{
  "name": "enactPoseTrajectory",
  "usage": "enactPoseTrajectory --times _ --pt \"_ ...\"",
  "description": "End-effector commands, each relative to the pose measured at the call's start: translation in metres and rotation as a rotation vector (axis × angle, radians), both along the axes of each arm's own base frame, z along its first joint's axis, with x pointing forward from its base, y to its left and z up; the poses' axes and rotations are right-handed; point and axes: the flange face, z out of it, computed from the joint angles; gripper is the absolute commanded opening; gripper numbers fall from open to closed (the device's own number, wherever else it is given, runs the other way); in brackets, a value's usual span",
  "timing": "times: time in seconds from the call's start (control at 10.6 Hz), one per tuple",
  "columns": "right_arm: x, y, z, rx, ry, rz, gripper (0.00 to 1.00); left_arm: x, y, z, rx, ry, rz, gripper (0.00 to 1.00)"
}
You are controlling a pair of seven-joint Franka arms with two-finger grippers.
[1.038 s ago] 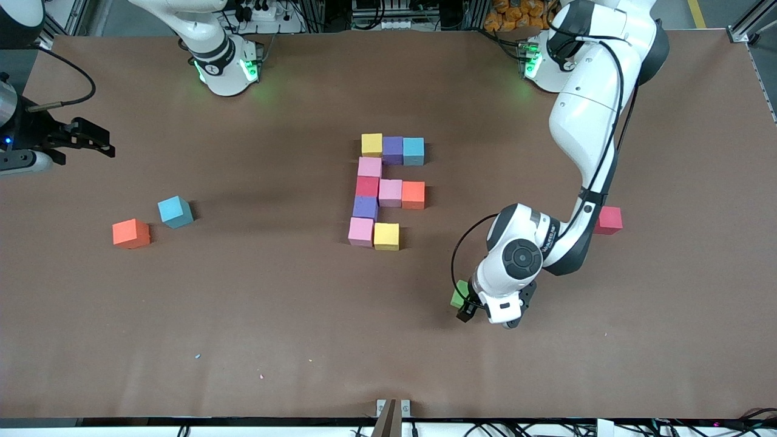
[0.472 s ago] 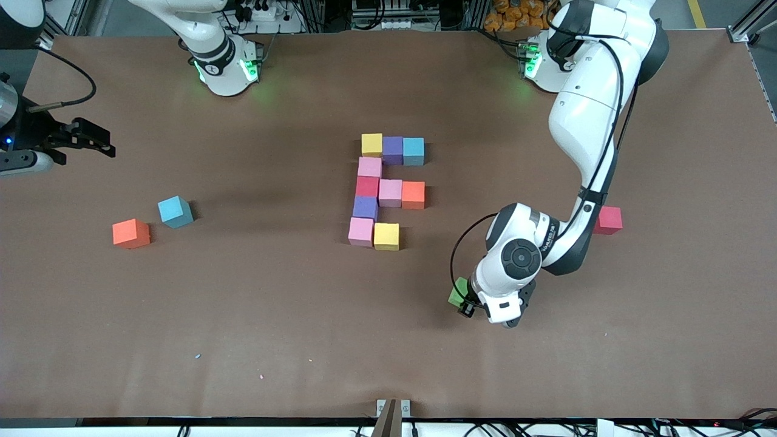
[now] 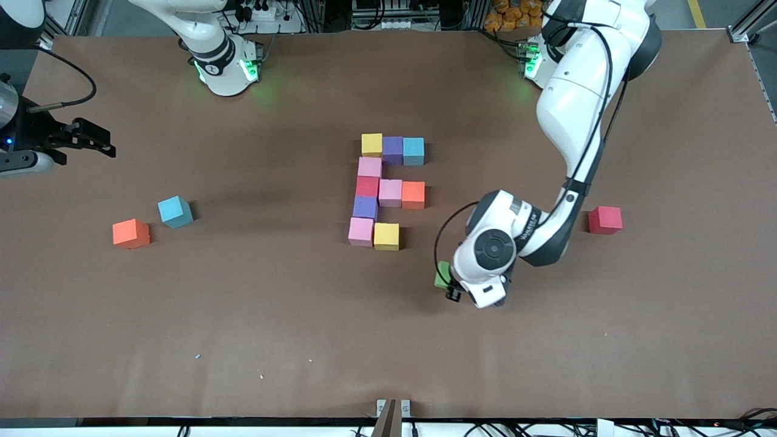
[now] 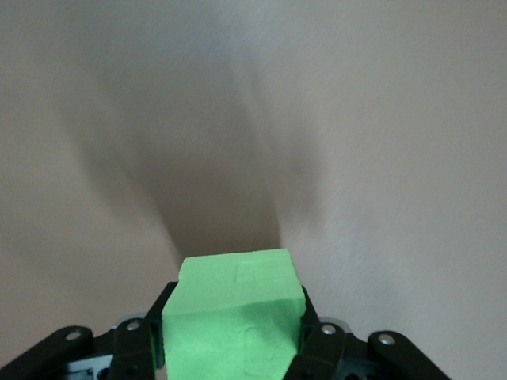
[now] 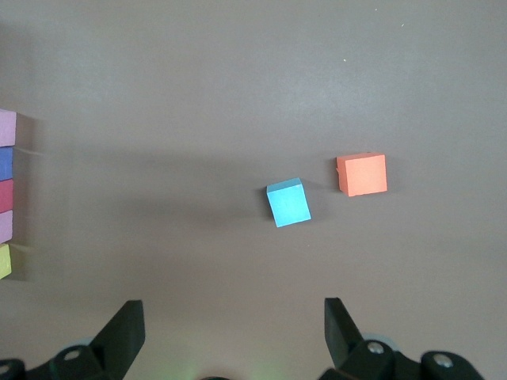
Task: Arrange 11 blocks into digit 3
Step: 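Carry the green block to the row beside the yellow block with the left gripper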
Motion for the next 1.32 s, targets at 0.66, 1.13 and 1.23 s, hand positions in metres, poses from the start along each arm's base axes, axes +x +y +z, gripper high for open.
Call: enactPoseTrajectory --times 0.66,1.13,1.23 --pt "-0.002 0.000 0.001 0.012 0.003 -0.002 1.00 -0.057 -0.057 0.006 0.058 0.049 0.164 0.00" --pt "-0.003 0.001 -0.001 0.013 0.010 -0.002 1.00 -0.075 -0.061 0.004 0.067 -0.015 0.237 0.00" --pt "-0.003 0.000 0.000 0.013 0.009 -0.004 1.00 -0.076 -0.059 0.005 0.070 -0.013 0.238 0.00"
